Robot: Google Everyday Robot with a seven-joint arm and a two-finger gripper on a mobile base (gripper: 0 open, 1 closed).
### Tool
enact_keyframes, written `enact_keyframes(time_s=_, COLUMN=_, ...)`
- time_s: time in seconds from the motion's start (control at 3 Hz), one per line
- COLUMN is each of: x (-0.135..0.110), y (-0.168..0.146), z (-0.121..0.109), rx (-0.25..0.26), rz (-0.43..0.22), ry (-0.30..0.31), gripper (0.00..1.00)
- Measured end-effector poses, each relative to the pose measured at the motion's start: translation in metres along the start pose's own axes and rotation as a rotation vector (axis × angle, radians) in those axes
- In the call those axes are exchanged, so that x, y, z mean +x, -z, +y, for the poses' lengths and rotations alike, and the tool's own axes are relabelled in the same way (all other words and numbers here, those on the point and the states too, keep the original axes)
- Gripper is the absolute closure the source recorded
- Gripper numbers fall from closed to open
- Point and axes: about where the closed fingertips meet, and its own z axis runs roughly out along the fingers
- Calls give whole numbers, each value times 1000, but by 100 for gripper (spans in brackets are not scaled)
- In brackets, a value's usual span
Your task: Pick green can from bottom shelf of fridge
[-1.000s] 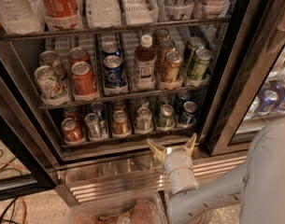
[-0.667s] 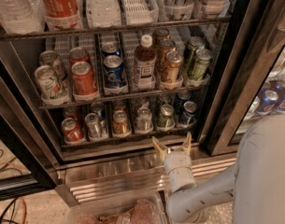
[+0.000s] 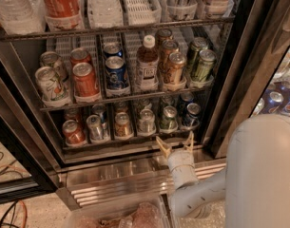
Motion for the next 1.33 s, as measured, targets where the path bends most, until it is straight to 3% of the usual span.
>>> enact_keyframes(time_s=0.33, x=0, y=-16, z=1, rx=-10, rz=-25, ry=15, gripper=18)
enact_keyframes(time_s=1.0, x=-4, y=-31, z=7, rx=-33, rz=-56, ry=34, gripper=50)
enact_keyframes(time_s=1.33, x=-4, y=-31, z=7, rx=-33, rz=-56, ry=34, gripper=50)
